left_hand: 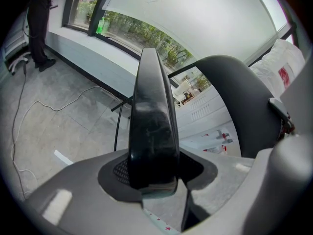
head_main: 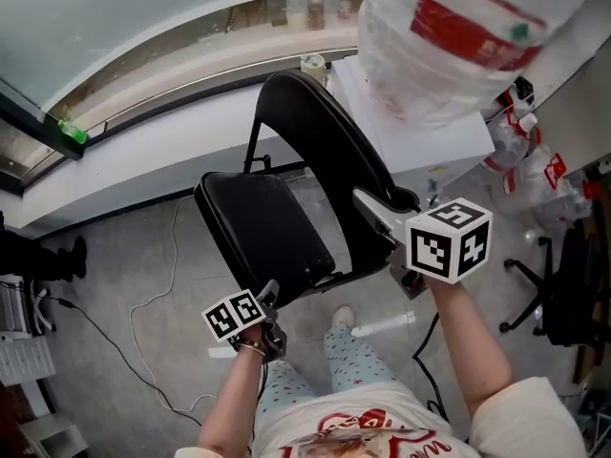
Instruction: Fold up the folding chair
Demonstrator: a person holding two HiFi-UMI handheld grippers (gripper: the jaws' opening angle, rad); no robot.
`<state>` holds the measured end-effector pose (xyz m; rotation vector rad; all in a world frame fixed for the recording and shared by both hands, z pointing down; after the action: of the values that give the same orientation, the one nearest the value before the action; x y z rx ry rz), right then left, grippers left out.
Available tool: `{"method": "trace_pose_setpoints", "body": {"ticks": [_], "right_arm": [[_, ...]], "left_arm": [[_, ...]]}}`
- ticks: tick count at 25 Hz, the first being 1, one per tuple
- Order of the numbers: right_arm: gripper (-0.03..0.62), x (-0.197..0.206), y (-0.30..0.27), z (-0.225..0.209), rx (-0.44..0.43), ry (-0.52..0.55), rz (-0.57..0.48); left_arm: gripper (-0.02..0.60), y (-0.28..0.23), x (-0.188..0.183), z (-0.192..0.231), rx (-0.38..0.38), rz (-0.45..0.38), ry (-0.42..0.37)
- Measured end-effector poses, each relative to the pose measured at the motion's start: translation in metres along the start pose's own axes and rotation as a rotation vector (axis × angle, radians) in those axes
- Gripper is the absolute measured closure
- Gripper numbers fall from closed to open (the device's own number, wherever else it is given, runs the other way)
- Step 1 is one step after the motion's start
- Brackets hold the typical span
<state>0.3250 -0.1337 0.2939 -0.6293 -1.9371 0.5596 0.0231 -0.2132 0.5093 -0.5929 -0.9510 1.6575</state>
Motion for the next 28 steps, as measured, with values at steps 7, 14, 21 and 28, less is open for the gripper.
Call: {"method": "trace_pose_setpoints", "body": {"ticks": [7, 14, 21, 28], "right_arm": [[0.494, -0.002, 0.006, -0.005, 0.02, -0.021, -0.063], [0.496, -0.011, 0.015, -0.007, 0.039, 0.002, -0.061], [0.496, -0.018, 0.024, -0.013, 0.069, 0.028, -0.057], [0.496, -0.022, 0.029, -0.013, 0.097, 0.061, -0.053]], "left_arm": [[0.371, -0.01, -0.003, -0.041, -0.094, 0.005, -0.017], [0.376, -0.025, -0.008, -0.094, -0.166, 0.016, -0.058], [0.41, -0.048, -0.01, -0.15, -0.088, 0.048, -0.165], [0.431, -0.071, -0.011, -0.192, -0.005, 0.094, -0.242]]}}
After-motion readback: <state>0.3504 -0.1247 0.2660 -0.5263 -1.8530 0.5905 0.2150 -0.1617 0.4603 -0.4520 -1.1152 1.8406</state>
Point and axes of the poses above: the fingertips, and each gripper's own axes: y backward along the fingers, z to its left, x out of its underside, the point moved 7 cm from there along y, backward along the fingers, and after that the axes turned 12 degrees about z, right-handed, at the moved point
